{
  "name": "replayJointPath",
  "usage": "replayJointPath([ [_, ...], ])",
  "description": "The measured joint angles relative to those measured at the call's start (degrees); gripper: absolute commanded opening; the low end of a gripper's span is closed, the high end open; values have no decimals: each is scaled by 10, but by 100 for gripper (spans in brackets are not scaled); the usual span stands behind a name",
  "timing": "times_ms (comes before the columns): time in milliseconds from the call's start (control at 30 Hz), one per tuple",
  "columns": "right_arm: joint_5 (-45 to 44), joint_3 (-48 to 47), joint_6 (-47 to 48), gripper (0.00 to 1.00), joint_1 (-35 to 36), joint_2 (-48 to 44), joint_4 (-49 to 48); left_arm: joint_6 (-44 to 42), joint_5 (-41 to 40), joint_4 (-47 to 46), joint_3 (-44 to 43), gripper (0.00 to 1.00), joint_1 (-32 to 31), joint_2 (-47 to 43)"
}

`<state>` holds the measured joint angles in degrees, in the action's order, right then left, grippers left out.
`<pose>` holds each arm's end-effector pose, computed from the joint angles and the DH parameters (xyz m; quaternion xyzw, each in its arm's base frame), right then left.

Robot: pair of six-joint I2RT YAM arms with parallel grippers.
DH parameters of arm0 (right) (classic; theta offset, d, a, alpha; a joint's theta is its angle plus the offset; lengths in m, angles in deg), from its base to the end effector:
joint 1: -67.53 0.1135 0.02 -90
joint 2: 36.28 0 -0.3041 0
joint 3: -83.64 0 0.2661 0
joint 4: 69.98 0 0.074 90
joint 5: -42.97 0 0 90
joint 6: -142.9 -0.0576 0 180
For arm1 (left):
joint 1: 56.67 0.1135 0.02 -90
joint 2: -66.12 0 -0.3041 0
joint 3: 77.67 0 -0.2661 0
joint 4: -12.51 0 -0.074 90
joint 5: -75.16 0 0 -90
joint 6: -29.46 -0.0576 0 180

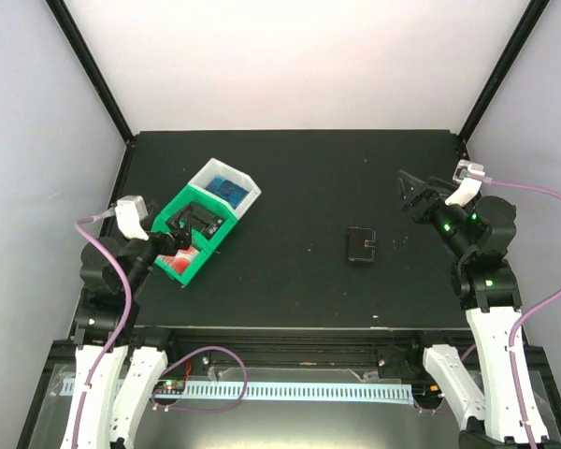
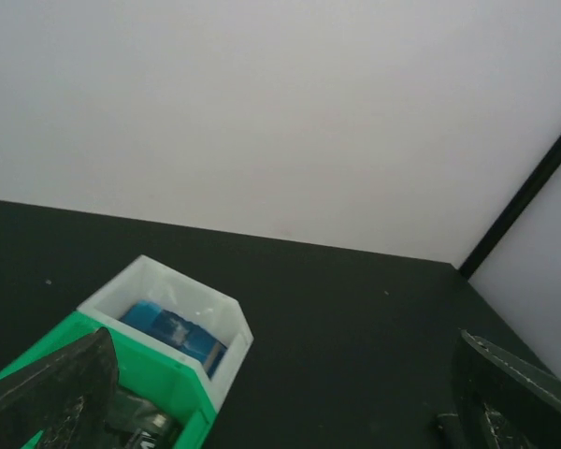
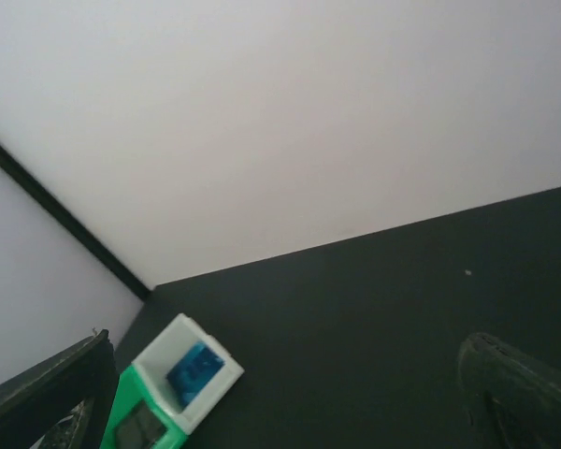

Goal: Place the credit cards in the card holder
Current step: Turn over the card holder at the center of the board.

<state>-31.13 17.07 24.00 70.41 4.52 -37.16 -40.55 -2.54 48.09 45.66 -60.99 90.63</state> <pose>0.1569 0.0237 0.4120 0.0778 0.7436 0.2793 0.6025 0.0974 -0.0197 0.3735 -0.0259 0.7270 -0.2198 0.6500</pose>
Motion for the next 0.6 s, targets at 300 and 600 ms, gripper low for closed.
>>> replayJointPath([
  [300,111,17,-23,100,-17,2,-39,57,76,-40,22,99,14,22],
  [600,64,87,-28,91,-20,91,5,92,187,-146,90,99,15,40],
])
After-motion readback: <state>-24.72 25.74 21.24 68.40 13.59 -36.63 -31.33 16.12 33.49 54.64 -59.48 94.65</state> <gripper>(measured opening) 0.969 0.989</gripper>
